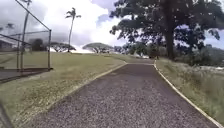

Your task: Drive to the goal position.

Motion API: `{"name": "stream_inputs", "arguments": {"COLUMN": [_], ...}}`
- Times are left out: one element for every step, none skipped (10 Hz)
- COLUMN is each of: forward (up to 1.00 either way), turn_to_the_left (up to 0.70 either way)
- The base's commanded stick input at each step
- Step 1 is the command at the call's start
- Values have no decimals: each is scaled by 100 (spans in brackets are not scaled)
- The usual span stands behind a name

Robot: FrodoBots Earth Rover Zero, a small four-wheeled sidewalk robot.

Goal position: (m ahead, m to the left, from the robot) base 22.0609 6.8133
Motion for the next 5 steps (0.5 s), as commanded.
{"name": "stream_inputs", "arguments": {"forward": [70,70,70,70,70], "turn_to_the_left": [-27,-31,-31,-22,-5]}}
